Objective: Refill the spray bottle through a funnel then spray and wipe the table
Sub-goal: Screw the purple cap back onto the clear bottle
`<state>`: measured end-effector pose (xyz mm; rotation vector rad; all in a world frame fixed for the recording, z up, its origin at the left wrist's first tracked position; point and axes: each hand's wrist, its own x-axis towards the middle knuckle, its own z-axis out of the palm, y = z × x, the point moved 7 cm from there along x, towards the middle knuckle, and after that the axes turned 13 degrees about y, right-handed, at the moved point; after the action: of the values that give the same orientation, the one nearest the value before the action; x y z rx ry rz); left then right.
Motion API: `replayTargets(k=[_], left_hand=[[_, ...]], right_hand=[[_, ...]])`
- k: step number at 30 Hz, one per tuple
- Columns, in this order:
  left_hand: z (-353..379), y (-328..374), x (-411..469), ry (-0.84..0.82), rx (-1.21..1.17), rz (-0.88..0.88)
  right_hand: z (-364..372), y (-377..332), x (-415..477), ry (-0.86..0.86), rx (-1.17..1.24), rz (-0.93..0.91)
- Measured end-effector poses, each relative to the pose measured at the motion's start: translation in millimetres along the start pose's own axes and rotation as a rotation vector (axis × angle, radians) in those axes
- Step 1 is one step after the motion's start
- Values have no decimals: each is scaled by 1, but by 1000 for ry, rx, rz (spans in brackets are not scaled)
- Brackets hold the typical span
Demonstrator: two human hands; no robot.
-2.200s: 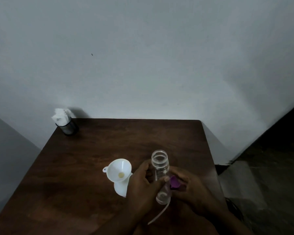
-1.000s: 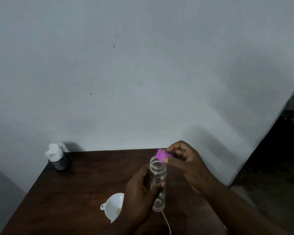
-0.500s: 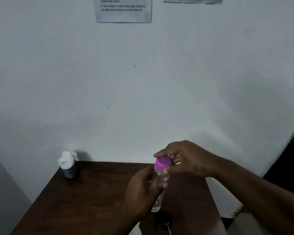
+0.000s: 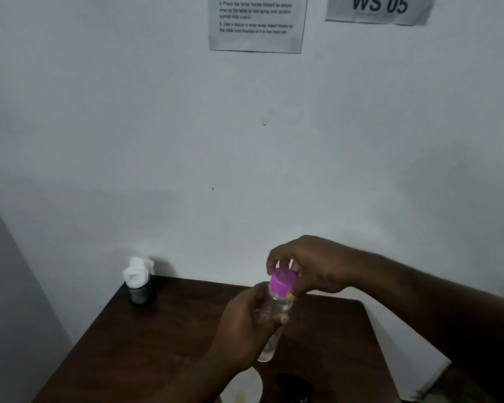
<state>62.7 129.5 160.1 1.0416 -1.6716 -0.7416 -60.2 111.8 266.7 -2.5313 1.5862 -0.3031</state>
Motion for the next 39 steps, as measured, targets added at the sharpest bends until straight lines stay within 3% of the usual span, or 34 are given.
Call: replayTargets(k=[6,12,15,19,30,39], left_hand=[[-12,-4,9,2,2,0],[-16,-5,16,12,36,7],[-16,-4,18,8,37,18],[-14,-5,21,-9,40,12],[-6,-3,24,-55,30,17],[-4,0,31,-87,16,35]], right_hand=[[-1,-7,13,10,45,-26],[-5,2,19,108,16,112],[-5,5,18,27,43,119],[-8,-2,13,-120,150,7],[-17,-6,8,-107,162,-207],[-23,-4,9,-97,226,-268]])
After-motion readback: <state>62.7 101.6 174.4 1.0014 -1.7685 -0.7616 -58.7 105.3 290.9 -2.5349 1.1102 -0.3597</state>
